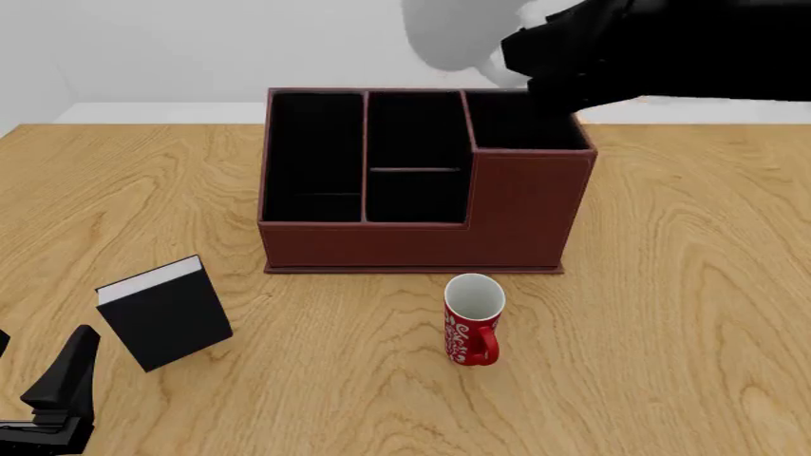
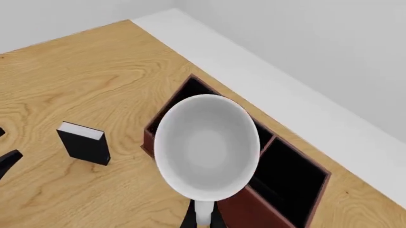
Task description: Pick up the white mug and place it to the right of the caddy.
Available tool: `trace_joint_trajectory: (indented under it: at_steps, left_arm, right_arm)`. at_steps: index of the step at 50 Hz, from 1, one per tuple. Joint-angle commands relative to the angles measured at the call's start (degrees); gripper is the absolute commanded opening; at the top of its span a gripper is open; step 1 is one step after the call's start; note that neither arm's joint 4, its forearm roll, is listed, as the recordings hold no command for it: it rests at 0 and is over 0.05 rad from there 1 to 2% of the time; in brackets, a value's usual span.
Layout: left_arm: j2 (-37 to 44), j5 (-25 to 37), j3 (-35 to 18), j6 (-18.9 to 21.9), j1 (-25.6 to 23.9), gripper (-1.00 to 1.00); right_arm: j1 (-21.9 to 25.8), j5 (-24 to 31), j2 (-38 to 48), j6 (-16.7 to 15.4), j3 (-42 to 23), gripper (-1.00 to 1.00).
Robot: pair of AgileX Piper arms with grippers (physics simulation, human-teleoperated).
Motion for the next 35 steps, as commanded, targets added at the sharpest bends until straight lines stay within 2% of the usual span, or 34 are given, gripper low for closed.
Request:
trace_joint_trajectory:
  at_steps: [1, 15, 20, 35]
  left_arm:
    - [0.0, 0.0, 0.0, 0.0, 0.0, 1.0]
    - [0.0, 0.0, 0.0, 0.0, 0.0, 1.0]
    - [0.0, 0.0, 0.0, 0.0, 0.0, 1.0]
    - [0.0, 0.0, 0.0, 0.0, 0.0, 1.0]
  right_arm:
    - [-2.2, 1.8, -2.2, 0.8, -1.7, -1.0]
    - [-7.8, 4.2, -6.7, 2.2, -2.5, -1.0]
    - [-10.6, 4.2, -8.2, 2.2, -0.5, -1.0]
    - [-18.4, 5.6, -12.8, 5.1, 1.7, -1.0]
